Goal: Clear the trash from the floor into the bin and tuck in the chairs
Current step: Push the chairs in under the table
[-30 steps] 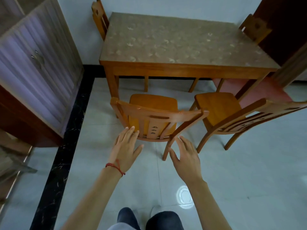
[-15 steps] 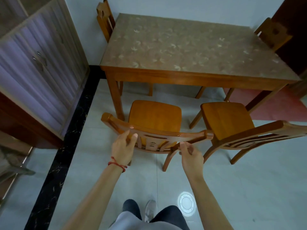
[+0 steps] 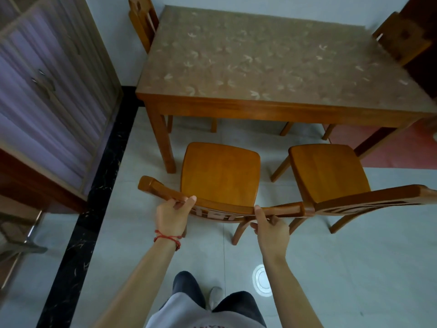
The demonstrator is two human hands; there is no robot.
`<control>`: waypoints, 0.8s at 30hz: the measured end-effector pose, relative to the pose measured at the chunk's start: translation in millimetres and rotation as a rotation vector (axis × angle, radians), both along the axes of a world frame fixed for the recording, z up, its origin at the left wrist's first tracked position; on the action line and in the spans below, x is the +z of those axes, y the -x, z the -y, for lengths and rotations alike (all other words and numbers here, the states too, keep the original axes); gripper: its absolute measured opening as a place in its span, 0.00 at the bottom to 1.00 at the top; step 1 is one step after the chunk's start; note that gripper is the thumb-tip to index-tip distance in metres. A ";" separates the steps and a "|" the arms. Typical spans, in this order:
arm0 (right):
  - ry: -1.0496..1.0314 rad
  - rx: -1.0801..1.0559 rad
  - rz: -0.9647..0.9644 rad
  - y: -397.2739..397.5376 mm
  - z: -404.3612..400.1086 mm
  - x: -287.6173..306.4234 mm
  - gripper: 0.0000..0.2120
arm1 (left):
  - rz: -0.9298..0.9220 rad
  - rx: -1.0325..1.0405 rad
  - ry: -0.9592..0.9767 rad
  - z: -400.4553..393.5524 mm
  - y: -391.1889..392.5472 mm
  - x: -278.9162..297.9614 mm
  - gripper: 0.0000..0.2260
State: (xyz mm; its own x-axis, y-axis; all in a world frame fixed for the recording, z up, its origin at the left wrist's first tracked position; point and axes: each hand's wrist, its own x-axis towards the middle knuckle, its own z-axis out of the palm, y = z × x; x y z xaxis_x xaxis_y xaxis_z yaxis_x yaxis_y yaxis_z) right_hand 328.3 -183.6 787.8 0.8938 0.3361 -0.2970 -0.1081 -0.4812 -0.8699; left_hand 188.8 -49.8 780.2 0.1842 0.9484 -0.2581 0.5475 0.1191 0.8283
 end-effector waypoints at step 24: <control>-0.017 -0.117 0.017 -66.2 -42.1 -0.9 0.13 | 0.162 0.023 -0.068 -22.8 -60.1 1.3 0.11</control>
